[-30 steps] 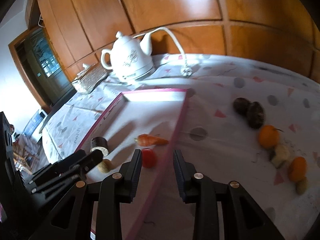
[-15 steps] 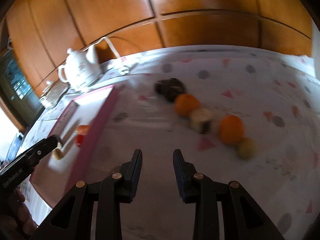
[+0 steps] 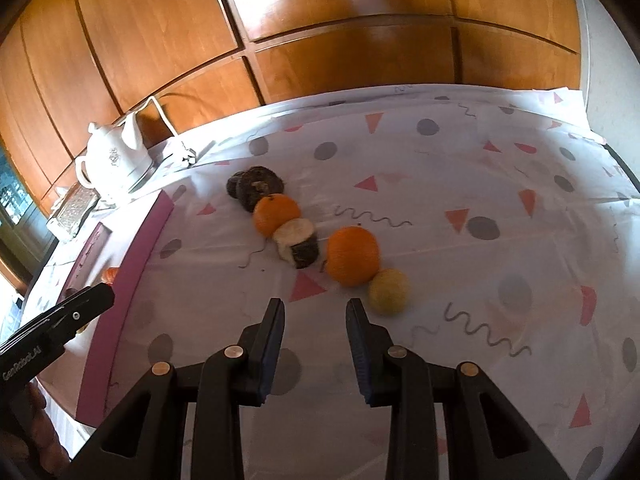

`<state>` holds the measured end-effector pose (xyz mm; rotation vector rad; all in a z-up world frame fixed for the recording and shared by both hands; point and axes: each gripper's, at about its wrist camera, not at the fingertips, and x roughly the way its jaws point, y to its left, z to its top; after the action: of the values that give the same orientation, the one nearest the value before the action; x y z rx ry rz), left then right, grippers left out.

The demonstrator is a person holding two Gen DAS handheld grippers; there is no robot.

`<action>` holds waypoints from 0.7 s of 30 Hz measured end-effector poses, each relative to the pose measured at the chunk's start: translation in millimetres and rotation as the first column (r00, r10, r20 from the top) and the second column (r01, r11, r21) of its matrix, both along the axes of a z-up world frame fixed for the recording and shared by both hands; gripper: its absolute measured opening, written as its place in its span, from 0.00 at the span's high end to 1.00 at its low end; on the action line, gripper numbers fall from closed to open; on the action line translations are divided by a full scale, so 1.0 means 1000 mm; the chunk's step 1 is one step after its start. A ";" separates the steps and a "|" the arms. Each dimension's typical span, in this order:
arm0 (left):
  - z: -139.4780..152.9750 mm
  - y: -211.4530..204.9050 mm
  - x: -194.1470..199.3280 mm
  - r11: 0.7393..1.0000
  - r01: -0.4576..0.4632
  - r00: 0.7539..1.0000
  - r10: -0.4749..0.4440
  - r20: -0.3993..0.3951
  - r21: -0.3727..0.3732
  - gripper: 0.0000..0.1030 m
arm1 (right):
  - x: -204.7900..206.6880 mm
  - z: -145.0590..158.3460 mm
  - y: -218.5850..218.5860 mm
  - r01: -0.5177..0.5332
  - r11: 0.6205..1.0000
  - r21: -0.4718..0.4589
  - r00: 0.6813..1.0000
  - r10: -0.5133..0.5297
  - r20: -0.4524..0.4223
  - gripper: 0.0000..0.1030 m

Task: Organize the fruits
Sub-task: 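Move both tools back toward the oranges and yellow fruit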

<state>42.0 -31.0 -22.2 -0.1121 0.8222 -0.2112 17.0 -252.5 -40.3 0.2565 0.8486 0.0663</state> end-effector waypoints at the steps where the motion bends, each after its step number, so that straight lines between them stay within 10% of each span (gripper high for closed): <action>1: -0.001 -0.003 0.001 1.000 0.007 1.000 -0.007 -0.001 0.001 0.60 | 0.000 -0.001 -0.001 0.003 1.000 -0.004 1.000 -0.003 -0.002 0.69; 21: -0.025 -0.038 0.008 0.995 0.099 0.994 -0.098 -0.046 0.021 0.60 | 0.004 -0.007 -0.027 0.054 0.997 -0.056 0.999 -0.054 0.001 0.65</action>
<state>49.9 -68.8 -47.6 -0.0544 0.8760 -0.2933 20.8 -279.5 -47.5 0.2268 0.8421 -0.0077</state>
